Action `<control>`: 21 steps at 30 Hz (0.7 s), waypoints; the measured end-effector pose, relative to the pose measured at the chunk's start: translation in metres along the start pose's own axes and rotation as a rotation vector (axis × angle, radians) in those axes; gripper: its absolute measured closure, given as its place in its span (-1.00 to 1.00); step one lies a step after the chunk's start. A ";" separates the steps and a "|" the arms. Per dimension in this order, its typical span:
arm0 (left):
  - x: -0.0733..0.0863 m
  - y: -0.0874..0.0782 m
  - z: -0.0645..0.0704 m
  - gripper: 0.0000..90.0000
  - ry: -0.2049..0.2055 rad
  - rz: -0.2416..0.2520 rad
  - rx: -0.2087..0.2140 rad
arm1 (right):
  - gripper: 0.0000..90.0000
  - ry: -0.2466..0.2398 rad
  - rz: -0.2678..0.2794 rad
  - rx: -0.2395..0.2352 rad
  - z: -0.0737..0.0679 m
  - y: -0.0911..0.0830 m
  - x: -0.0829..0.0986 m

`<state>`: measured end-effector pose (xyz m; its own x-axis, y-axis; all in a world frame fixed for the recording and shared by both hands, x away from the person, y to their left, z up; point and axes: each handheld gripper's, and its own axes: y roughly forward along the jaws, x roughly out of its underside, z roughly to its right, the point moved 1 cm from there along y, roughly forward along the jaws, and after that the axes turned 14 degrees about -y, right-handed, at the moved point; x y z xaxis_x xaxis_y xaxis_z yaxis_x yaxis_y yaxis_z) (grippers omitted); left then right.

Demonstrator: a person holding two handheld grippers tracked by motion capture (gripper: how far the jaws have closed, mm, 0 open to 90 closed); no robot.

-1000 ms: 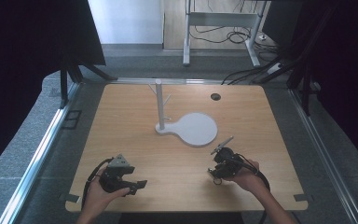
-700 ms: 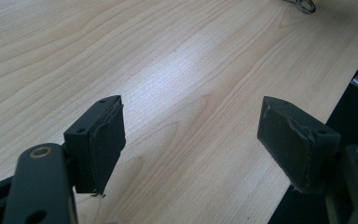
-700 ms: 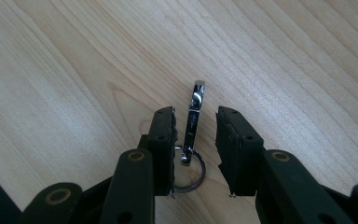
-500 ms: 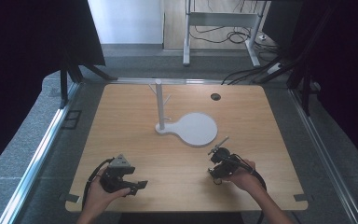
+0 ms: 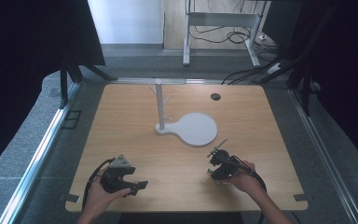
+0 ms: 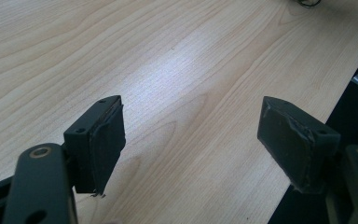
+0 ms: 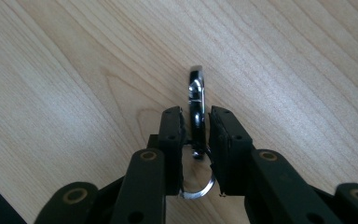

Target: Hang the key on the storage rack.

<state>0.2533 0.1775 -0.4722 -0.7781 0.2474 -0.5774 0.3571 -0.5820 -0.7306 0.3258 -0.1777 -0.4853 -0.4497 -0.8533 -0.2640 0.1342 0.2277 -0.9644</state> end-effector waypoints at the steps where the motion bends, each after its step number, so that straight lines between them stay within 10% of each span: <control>1: 0.000 0.000 0.000 -0.47 0.000 0.000 0.000 | 0.73 -0.003 -0.003 0.002 0.000 0.000 0.000; 21: 0.000 0.000 -0.001 -0.47 -0.003 -0.001 -0.001 | 0.87 -0.051 -0.024 0.051 -0.002 -0.014 -0.005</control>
<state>0.2539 0.1786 -0.4726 -0.7802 0.2459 -0.5752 0.3563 -0.5812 -0.7316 0.3244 -0.1755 -0.4705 -0.4076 -0.8816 -0.2381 0.1689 0.1835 -0.9684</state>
